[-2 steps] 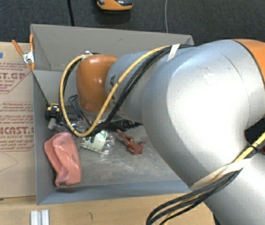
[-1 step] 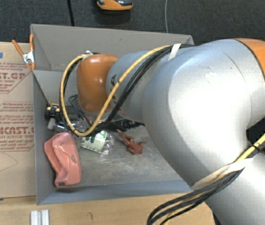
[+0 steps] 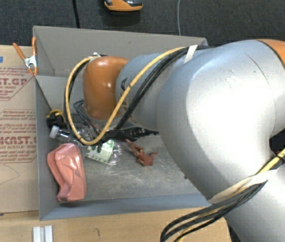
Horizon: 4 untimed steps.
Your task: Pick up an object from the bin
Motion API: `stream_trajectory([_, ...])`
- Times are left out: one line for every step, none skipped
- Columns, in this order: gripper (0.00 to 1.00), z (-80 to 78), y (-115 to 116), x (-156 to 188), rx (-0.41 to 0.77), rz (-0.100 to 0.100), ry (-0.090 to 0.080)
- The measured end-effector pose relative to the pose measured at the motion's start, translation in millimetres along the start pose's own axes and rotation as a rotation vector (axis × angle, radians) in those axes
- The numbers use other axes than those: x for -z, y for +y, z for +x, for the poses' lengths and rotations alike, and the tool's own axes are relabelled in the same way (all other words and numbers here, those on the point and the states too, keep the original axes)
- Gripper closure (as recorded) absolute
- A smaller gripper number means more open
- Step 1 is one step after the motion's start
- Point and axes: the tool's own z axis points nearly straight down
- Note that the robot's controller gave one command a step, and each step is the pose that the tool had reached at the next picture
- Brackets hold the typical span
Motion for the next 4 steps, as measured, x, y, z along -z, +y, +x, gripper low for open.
stream_trajectory([1.00, 0.9, 0.5, 7.4, 0.002, -0.005, 0.003])
stream_trajectory([1.00, 0.9, 0.6, 15.4, 0.003, -0.009, 0.002])
stream_trajectory([1.00, 1.9, 0.2, 23.6, 0.003, -0.008, 0.006])
stream_trajectory([1.00, 2.8, -0.4, 45.7, 0.004, -0.007, 0.009])
